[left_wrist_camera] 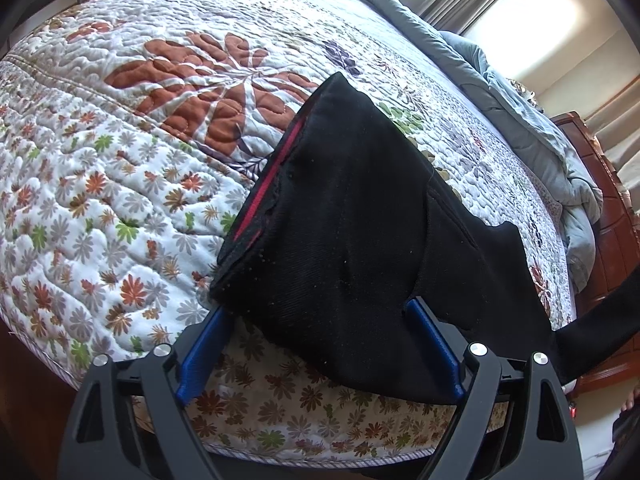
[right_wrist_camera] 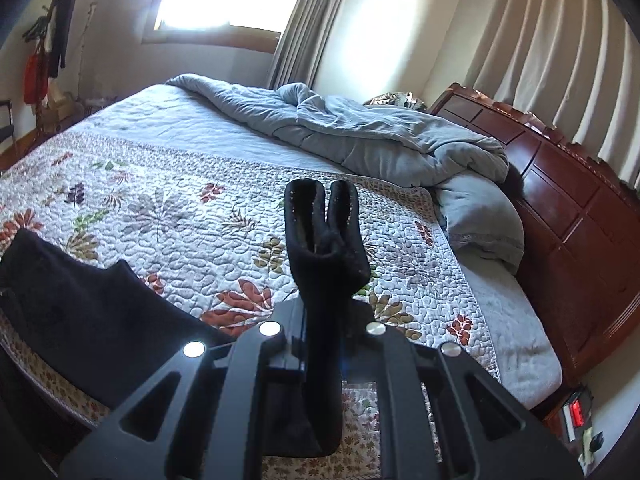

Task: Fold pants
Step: 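Lower the right gripper toward the pants leg beside the left gripper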

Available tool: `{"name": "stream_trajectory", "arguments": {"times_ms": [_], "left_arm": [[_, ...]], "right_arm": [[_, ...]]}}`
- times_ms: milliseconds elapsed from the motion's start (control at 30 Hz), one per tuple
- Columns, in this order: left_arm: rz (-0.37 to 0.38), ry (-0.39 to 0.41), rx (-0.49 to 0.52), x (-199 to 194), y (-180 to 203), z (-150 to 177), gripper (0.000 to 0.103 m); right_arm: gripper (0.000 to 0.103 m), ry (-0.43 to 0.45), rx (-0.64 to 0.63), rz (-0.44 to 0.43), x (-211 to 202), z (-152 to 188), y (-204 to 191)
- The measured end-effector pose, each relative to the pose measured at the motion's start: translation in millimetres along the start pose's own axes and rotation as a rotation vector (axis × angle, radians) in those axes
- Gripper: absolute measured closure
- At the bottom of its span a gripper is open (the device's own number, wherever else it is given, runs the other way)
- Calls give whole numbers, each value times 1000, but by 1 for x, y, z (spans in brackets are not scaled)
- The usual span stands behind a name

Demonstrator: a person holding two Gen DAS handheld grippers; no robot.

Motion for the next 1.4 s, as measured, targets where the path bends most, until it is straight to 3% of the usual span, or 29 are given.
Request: {"name": "stream_trajectory", "arguments": {"times_ms": [367,700,1400], "left_arm": [[17,2,-7,-2,0,2,15],[36,1,-11,-4,-4,3,15],[62,-5,-17,-11,-17,5,15]], "right_arm": [[93,-83,-232,27,34,7,-73],[93,-163,-406,17,70,33,-140],[93,-212,-566,41,100,62,-191]]}}
Point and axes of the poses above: each gripper's, at about its wrist camera, not at the fingertips, and x roughly the way its jaws point, y to its right, z to its underside, the point moved 5 cm from there along x, roughly the way its jaws point, and after that the axes turned 10 degrees about -z, right-handed, at the moved point
